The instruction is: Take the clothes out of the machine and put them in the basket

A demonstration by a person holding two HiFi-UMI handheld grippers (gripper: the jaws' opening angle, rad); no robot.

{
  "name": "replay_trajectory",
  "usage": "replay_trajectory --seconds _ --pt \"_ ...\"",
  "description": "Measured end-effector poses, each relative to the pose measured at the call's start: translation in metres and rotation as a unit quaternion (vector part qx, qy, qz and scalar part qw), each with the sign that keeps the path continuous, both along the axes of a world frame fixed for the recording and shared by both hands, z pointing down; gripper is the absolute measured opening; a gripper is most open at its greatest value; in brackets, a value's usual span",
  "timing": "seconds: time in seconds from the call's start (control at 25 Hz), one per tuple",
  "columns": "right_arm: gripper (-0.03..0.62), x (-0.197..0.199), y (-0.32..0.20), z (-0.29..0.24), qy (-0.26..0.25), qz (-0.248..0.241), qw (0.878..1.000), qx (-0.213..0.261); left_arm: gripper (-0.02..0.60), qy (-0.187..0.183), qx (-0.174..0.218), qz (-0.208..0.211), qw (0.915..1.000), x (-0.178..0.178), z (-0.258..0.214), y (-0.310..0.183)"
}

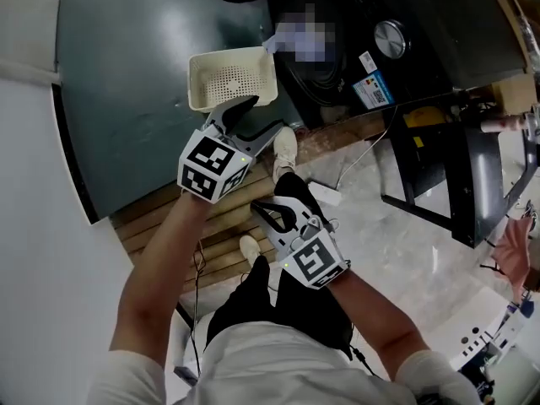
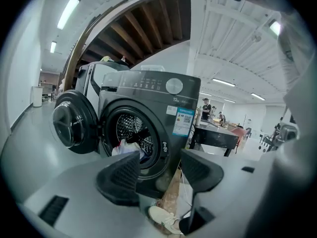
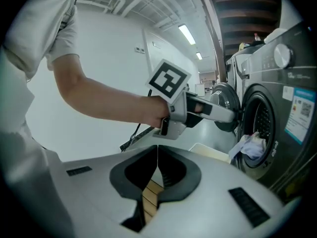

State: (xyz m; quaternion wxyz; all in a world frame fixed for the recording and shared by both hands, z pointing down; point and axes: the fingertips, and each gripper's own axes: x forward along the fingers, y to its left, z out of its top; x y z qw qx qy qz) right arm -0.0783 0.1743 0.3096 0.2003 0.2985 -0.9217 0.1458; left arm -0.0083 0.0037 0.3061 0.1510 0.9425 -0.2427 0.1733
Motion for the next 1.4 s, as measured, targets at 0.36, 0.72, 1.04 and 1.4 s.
replay_trajectory --seconds 0.36,0.72,1.04,1.4 --pt "0.005 0.016 -0.048 0.063 0.01 0.005 1.0 -0.014 0.275 -0.009 -0.007 0.039 0.9992 0.069 0.072 -0.076" --pt "0.005 0.024 -0.098 0.104 0.059 0.009 0.998 -0.005 0.304 -0.024 0.006 0.062 0.9978 0.105 0.105 -0.148" --pt "0.006 0.037 -0.143 0.134 0.056 0.023 0.998 -0.036 0.322 -0.05 0.009 0.092 0.9945 0.137 0.148 -0.191" --pt "0.008 0.043 -0.165 0.161 0.082 -0.004 0.996 -0.019 0.362 -0.064 0.005 0.099 0.993 0.168 0.188 -0.229"
